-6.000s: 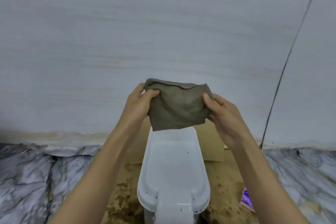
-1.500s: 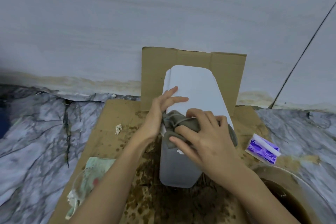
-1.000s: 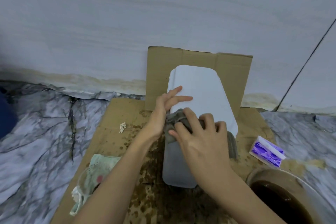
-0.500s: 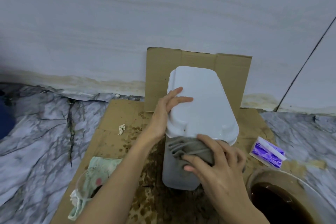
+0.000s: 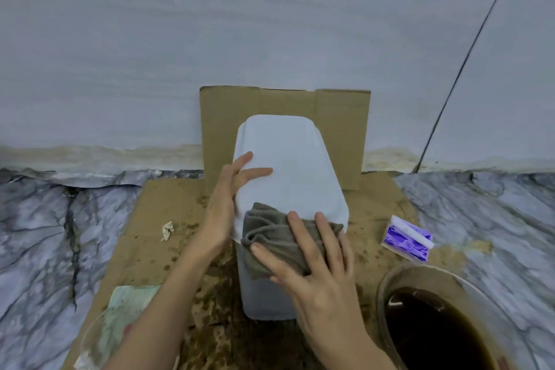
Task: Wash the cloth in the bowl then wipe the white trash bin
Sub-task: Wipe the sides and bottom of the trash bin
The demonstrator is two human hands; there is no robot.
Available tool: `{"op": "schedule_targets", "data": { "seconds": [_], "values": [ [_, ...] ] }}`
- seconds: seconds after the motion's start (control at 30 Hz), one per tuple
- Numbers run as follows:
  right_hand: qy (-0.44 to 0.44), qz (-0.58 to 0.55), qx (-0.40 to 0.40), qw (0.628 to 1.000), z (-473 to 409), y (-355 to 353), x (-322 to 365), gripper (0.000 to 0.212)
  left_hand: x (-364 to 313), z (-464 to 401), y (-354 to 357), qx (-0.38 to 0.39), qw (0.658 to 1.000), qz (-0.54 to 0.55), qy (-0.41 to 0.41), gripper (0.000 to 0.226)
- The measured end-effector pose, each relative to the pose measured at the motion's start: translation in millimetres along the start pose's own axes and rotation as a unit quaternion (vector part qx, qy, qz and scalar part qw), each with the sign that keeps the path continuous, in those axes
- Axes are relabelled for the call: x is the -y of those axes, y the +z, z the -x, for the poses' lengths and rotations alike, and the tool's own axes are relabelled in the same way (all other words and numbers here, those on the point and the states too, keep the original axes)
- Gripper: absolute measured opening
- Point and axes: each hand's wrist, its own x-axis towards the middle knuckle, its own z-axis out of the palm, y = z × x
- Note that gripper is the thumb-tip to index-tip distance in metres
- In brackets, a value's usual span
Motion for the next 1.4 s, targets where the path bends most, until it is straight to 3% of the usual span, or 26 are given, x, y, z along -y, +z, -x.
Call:
{"op": "schedule_targets", "data": {
  "seconds": [0.1,0.17,0.23,0.37,0.47,0.57,0.67,0.73,0.8,0.9,1.03,1.1,1.27,1.4],
  "values": [
    [0.033,-0.048,-0.024,0.998,2,3,-10,0.045,4,15,7,-0.06,0.996,-0.03,0.056,0.055],
    [0.101,-0.148,-0.042,0.983,-10,3,-16,0.045,16,33,9,-0.105,0.965,-0.15,0.187,0.046],
    [0.174,-0.229,-0.068,0.955,-34,3,-26,0.044,31,43,10,-0.091,0.925,-0.25,0.272,0.042],
    [0.291,-0.358,-0.115,0.88,-86,8,-58,0.045,24,12,12,-0.078,0.896,-0.339,0.277,0.045],
    [0.285,-0.398,-0.146,0.86,-100,15,-71,0.04,5,-21,18,-0.08,0.912,-0.313,0.251,0.038],
    [0.27,-0.362,-0.144,0.88,-76,43,-66,0.041,-9,-53,24,-0.103,0.92,-0.309,0.22,0.032],
    [0.28,-0.321,-0.034,0.904,-32,84,-51,0.04,-18,-85,24,-0.107,0.926,-0.312,0.185,0.032],
    [0.266,-0.225,0.031,0.937,-10,107,-49,0.043,-22,-104,25,-0.101,0.931,-0.304,0.173,0.032],
    [0.244,-0.085,0.019,0.966,-7,124,-55,0.05,-24,-116,24,-0.09,0.935,-0.301,0.163,0.034],
    [0.237,0.033,-0.026,0.971,-44,125,-58,0.057,-25,-126,25,-0.068,0.939,-0.297,0.157,0.034],
    [0.25,0.042,-0.098,0.962,-115,118,-51,0.055,-25,-134,26,-0.045,0.945,-0.286,0.15,0.032],
    [0.264,0.03,-0.097,0.959,-129,123,-44,0.055,-27,-139,21,-0.032,0.951,-0.27,0.145,0.033],
    [0.085,0.113,-0.049,0.989,-57,158,-48,0.05,-33,-142,4,-0.005,0.956,-0.256,0.144,0.033],
    [0.079,0.132,-0.059,0.986,-53,150,-55,0.048,-36,-141,5,0.028,0.96,-0.252,0.116,0.029]
  ]
}}
